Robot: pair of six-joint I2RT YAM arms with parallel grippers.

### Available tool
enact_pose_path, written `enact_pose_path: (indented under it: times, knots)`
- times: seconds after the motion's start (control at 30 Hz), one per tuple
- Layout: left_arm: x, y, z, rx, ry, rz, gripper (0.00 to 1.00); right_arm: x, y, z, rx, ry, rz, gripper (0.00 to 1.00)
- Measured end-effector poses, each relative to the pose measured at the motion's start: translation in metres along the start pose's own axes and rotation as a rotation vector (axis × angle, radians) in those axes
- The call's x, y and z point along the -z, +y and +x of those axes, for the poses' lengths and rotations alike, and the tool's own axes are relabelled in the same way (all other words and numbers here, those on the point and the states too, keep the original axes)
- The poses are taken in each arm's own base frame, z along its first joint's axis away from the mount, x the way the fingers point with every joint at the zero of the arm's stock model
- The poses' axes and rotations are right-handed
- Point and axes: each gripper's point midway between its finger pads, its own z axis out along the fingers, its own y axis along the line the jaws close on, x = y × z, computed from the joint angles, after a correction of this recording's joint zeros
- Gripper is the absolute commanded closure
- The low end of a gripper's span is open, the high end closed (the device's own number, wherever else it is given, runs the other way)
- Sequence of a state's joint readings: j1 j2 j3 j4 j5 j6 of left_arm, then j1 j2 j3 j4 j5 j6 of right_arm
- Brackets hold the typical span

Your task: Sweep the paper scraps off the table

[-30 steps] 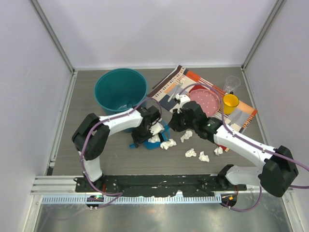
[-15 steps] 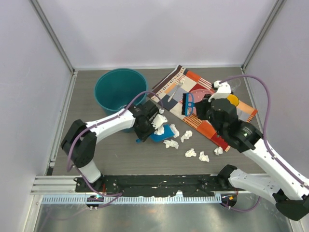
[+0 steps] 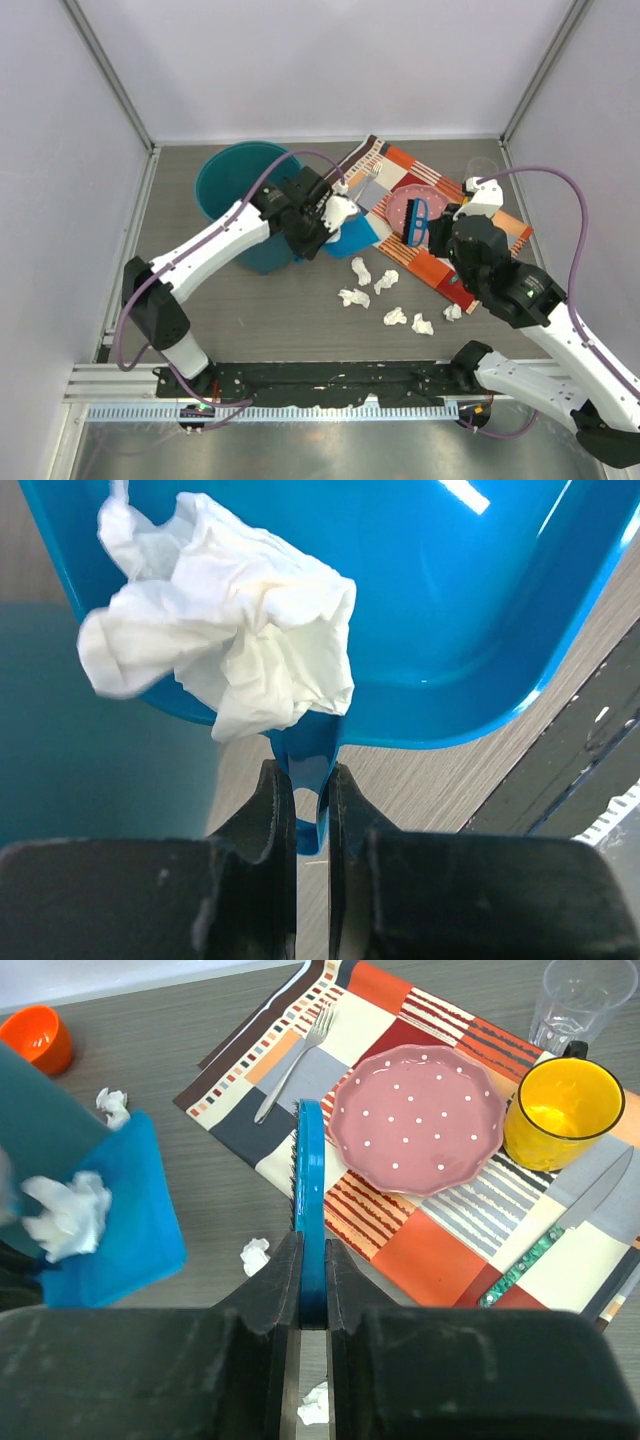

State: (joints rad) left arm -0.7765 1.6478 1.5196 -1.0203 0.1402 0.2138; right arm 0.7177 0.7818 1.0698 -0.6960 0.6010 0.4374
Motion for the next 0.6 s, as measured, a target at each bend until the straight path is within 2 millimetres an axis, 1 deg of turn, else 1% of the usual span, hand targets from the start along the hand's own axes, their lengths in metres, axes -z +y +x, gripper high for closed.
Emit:
enact_pose_path:
  times: [0.1,0.2,0.23,0.43,0.5,0.6]
  knots:
    - [0.035,0.002,-0.027,-0.008,-0.065,-0.017,1.00,-0.002,0.000,0.003,0.002,0.013,0.005,0.99]
    - [0.063,0.002,-0.042,-0.014,-0.107,-0.028,1.00,-0.003,0.002,0.006,0.004,0.026,0.002,0.99]
    - [0.072,0.001,-0.045,-0.015,-0.117,-0.031,1.00,-0.003,0.002,0.007,0.004,0.027,0.000,0.99]
    - [0.106,0.000,-0.055,-0.017,-0.154,-0.048,1.00,0.000,0.003,0.006,-0.003,0.029,-0.018,0.99]
    - [0.118,0.005,-0.061,-0.018,-0.180,-0.077,1.00,0.001,0.004,0.006,-0.005,0.030,-0.025,0.99]
    - [0.137,0.022,-0.067,-0.001,-0.223,-0.136,1.00,0.002,0.005,0.007,-0.006,0.032,-0.033,0.99]
